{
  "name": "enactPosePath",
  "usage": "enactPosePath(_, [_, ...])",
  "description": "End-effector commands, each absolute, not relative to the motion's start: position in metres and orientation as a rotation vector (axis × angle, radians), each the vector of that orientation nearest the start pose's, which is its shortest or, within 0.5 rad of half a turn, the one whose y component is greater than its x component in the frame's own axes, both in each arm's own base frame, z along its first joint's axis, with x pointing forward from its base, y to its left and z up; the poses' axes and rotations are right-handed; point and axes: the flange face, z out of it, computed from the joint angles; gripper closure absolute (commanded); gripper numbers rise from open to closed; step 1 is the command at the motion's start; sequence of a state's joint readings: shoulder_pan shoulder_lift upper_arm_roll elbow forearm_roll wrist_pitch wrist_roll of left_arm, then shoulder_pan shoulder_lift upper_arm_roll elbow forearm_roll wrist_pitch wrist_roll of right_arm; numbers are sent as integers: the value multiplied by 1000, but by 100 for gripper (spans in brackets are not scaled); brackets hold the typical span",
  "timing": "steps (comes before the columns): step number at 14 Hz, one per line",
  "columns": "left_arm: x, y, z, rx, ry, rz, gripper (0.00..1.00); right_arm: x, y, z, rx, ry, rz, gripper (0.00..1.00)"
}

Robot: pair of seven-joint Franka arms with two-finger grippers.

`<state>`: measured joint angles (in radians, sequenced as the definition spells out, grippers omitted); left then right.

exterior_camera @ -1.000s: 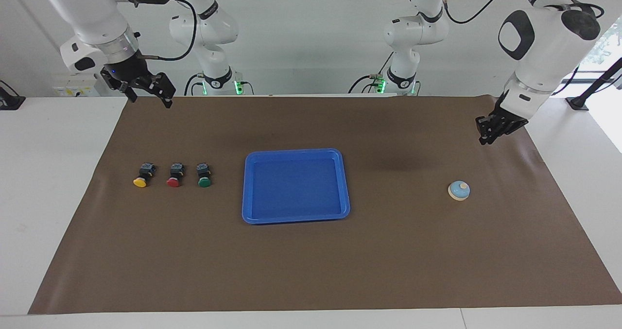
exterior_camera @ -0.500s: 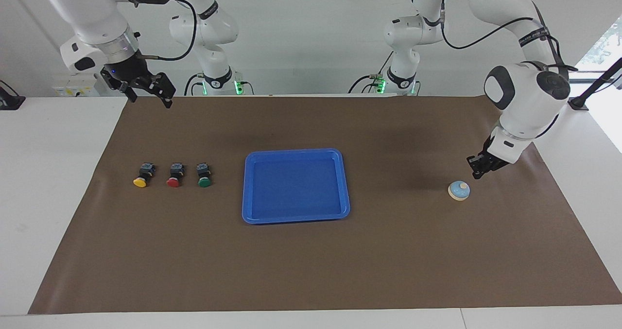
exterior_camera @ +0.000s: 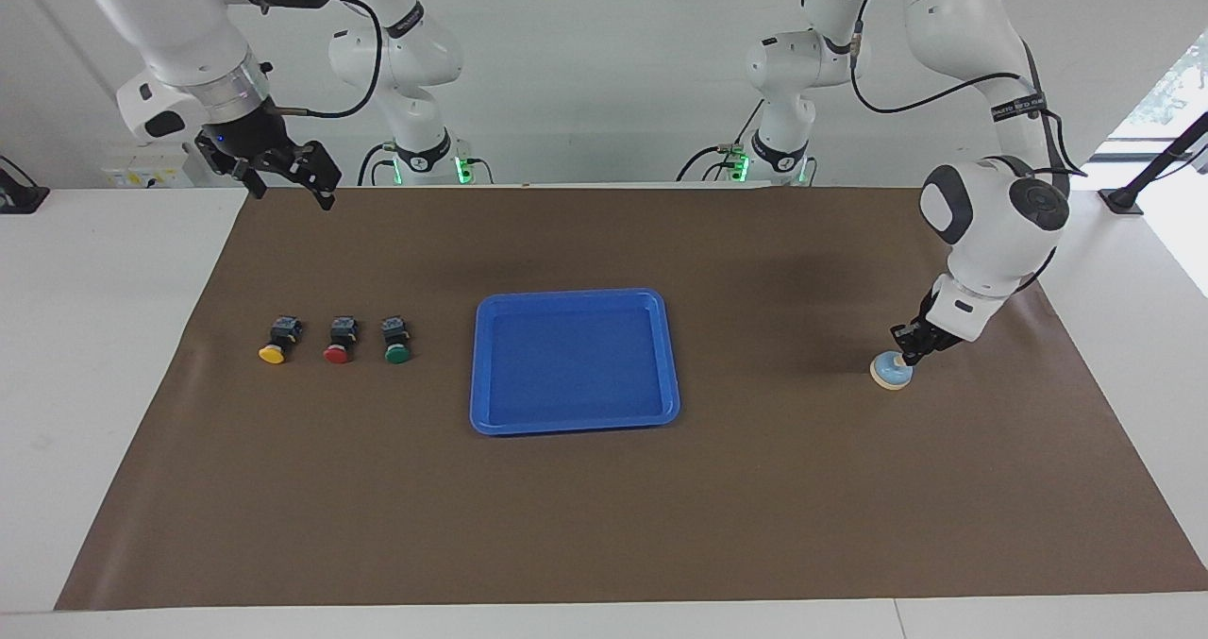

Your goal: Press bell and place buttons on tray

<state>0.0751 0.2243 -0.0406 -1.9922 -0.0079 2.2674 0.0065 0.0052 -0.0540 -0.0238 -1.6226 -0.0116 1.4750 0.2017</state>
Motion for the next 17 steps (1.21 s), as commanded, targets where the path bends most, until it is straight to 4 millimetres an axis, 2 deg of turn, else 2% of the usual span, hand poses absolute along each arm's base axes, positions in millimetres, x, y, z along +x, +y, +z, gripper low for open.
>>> enactPosePath(1, [584,23,338,-3154,-48,-90,100,519,-13,622,-3132,367,156,0])
enactPosePath(3, [583,23,331,-3152,-51,-131,100,519,-13,622,-3132,367,156,0])
enactPosePath(5, [584,24,331,-3152,-53,-127,100,519,-13,622,-3132,367,156,0])
enactPosePath(6, [586,23,334,-3153,-51,-115,100,519,-13,622,-3132,367,156,0])
enactPosePath(7, [590,23,345,-3154,-48,-93,94,519,-13,622,-3132,367,156,0])
enactPosePath(9, [596,15,365,-3157,-32,-42,2,519,-13,622,-3132,367,156,0])
enactPosePath(10, [592,4,410,-3157,-10,18,0,519,-13,622,-3132,367,156,0])
enactPosePath(11, [586,2,446,-3155,6,86,0,519,-13,622,-3132,367,156,0])
enactPosePath(12, [579,0,472,-3153,15,116,0,519,-13,622,-3132,367,156,0])
enactPosePath(15, [547,-15,535,-3147,45,80,0,519,-13,622,-3132,367,156,0])
enactPosePath(16, [538,-16,551,-3146,43,63,0,518,-16,623,-3134,356,163,0])
enactPosePath(17, [536,-16,559,-3152,30,68,0,516,-28,624,-3128,374,173,0])
